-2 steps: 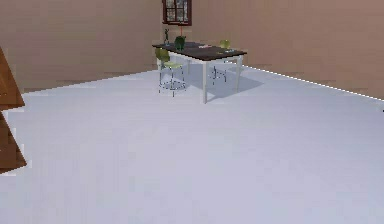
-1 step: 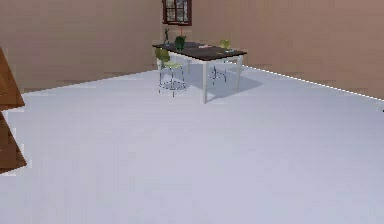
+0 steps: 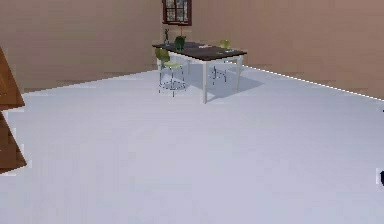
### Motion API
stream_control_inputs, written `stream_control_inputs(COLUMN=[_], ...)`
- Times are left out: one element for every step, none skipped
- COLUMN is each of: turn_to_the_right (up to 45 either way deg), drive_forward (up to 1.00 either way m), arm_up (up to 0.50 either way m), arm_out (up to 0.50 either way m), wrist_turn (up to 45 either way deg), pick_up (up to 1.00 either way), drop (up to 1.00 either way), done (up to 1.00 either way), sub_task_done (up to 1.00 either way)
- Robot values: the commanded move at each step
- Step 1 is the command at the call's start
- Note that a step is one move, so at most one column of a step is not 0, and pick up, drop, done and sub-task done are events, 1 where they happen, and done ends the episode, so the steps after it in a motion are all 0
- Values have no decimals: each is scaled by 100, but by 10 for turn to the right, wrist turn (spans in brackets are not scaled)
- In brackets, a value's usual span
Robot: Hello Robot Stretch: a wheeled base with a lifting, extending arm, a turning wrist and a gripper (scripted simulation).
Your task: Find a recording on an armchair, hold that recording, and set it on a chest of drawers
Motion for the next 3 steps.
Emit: stream_control_inputs(turn_to_the_right=[0,0,-150], drive_forward=[0,0,0], arm_up=[0,0,0], arm_out=[0,-36,0], wrist_turn=[-450,0,0], pick_up=[0,0,0], drop=[0,0,0], done=[0,0,0], sub_task_done=[0,0,0])
